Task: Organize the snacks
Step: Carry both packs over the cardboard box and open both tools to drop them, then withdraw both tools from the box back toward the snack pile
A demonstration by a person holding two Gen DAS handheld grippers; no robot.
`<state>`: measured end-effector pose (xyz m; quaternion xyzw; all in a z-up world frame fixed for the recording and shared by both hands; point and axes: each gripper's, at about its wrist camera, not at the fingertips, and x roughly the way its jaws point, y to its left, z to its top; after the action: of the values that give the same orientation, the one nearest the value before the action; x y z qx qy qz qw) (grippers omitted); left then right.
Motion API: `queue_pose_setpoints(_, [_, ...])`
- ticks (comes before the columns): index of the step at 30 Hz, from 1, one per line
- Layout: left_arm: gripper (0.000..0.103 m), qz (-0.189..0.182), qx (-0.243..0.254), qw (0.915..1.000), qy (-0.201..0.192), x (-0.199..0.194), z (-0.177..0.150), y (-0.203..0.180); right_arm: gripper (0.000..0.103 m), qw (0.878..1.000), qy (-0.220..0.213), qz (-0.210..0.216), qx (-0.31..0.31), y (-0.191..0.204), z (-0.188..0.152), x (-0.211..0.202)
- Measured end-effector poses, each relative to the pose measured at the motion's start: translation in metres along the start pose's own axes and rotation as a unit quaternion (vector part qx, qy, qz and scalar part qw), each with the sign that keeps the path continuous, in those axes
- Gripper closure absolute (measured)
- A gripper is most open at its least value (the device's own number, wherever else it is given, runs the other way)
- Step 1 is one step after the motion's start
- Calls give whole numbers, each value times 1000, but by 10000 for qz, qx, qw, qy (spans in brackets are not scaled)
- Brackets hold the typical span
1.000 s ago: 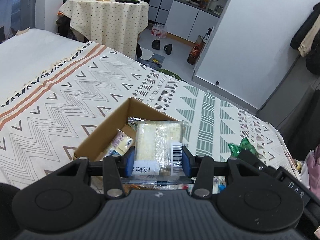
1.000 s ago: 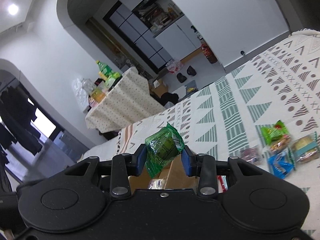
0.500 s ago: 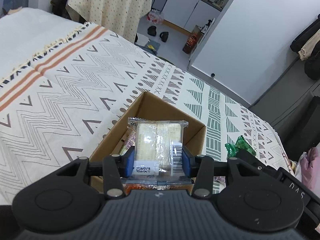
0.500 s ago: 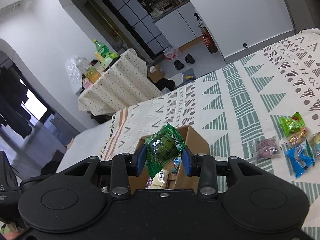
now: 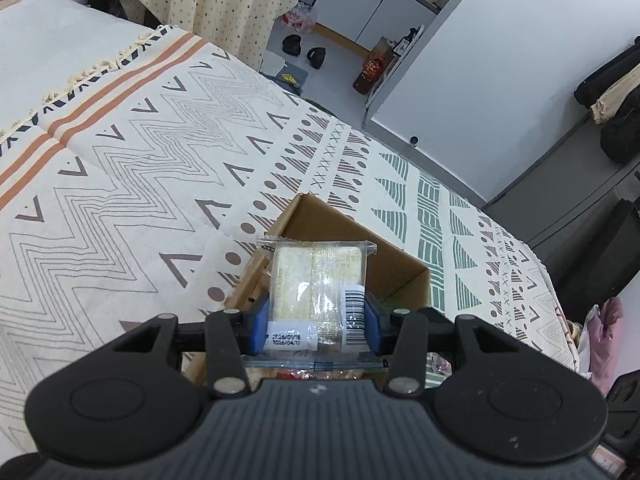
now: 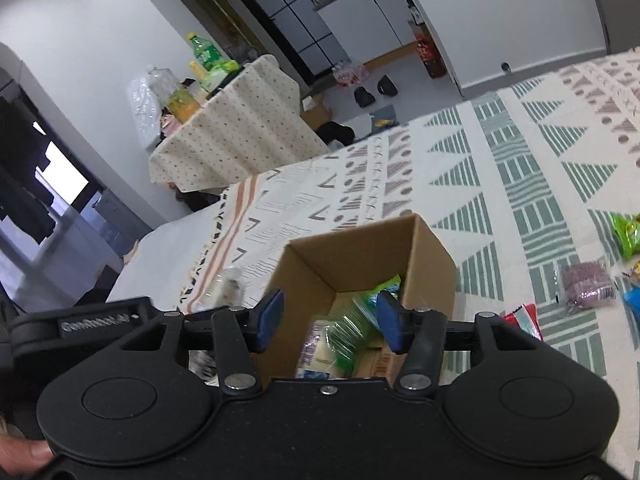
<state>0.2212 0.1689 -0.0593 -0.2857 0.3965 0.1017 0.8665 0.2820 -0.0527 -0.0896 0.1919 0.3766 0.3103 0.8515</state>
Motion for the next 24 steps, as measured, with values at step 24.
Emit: queue_pose_setpoints(24, [28, 182, 416, 9985, -300, -12, 4, -38, 49, 9980, -263, -379, 435, -36, 13, -44])
